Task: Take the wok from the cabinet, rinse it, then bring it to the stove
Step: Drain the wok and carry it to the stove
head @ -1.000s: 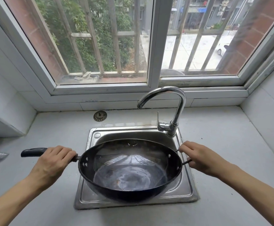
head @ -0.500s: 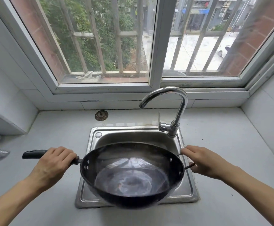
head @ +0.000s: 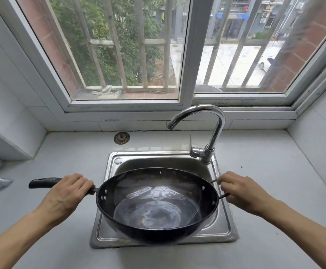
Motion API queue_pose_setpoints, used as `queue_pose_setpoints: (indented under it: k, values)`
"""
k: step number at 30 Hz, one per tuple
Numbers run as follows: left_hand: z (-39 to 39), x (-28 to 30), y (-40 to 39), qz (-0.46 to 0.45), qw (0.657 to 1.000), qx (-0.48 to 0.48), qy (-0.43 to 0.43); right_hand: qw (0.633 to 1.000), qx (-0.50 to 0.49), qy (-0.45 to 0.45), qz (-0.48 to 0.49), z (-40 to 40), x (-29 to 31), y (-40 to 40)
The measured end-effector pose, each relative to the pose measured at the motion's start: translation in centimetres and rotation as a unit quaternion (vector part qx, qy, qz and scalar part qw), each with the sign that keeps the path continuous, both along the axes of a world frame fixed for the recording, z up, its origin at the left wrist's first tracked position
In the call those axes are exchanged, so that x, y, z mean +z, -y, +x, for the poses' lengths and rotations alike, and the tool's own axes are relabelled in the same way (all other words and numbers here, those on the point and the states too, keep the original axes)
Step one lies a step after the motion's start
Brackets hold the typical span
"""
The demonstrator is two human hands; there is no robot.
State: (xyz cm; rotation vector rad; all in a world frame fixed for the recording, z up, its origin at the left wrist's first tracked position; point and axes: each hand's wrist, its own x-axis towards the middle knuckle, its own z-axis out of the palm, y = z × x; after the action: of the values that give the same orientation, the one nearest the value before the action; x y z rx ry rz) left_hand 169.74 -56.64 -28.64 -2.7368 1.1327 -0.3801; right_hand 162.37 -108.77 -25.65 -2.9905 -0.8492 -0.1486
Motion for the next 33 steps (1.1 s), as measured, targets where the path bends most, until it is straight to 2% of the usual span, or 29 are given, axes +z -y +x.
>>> queue_pose_setpoints:
  k: [12,24,33]
  values:
    - [0.7,-1.0,0.6,-0.004,0.997,0.078,-0.028,0.999,-0.023,-0.007,-0.031,0.6,-2.3,-0.9]
    - [1.1,-3.0,1.5,0.039,0.989,0.134,-0.046,0.998,-0.060,-0.008,-0.031,1.6,-5.9,-1.4]
    - [0.6,-4.0,2.0,0.032,0.981,0.160,-0.105,0.995,-0.084,-0.049,-0.013,1.1,-8.4,-1.7]
